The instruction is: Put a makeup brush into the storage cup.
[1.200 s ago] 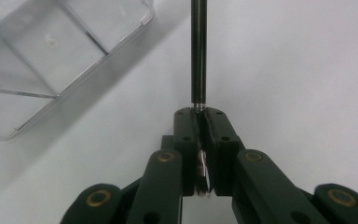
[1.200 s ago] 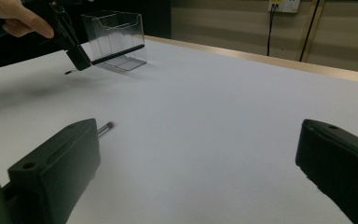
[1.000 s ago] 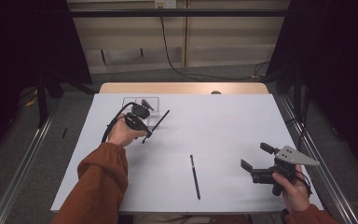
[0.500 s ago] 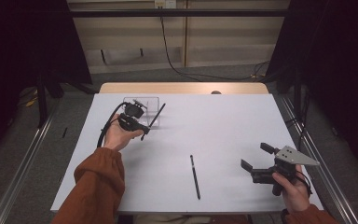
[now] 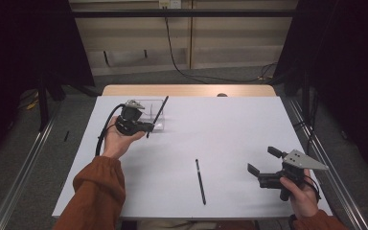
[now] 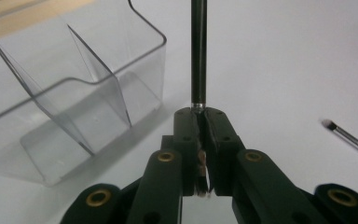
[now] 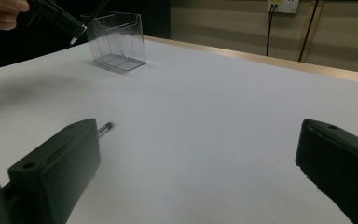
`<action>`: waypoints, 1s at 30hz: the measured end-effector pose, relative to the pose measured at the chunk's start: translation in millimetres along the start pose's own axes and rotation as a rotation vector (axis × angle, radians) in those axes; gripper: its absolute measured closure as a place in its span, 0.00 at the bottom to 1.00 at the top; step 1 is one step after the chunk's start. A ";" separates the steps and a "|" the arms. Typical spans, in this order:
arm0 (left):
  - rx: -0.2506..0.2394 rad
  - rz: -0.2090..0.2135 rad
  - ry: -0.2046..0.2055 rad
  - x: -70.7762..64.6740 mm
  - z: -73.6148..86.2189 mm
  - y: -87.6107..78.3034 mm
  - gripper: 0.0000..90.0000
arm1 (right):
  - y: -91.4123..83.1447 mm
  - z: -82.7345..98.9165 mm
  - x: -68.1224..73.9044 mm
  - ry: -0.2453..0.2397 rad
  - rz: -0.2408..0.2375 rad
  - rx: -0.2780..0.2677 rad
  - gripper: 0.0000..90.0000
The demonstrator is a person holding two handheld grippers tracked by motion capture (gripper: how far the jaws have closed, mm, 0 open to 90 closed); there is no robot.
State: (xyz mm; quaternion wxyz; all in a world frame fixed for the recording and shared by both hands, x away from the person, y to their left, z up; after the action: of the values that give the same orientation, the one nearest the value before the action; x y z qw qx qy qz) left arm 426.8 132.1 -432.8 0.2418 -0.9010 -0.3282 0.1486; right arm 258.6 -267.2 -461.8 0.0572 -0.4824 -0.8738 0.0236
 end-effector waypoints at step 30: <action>-0.248 0.084 -0.008 -16.9 2.7 -33.1 0.93 | -0.2 -0.3 -0.1 -0.002 0.001 -0.003 0.00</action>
State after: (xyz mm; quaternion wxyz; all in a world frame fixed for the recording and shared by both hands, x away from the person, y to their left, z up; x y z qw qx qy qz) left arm 396.0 143.9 -415.6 0.1208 -0.9363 -0.3070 0.1206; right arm 258.5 -267.4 -461.5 0.0557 -0.4830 -0.8735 0.0225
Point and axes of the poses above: each handheld gripper's, and its own axes: y roughly forward along the jaws, z roughly out of its underside, x roughly to its left, the point moved 5 cm from there along y, roughly forward along the jaws, and after that the axes turned 12 degrees about -x, right-handed, at the moved point
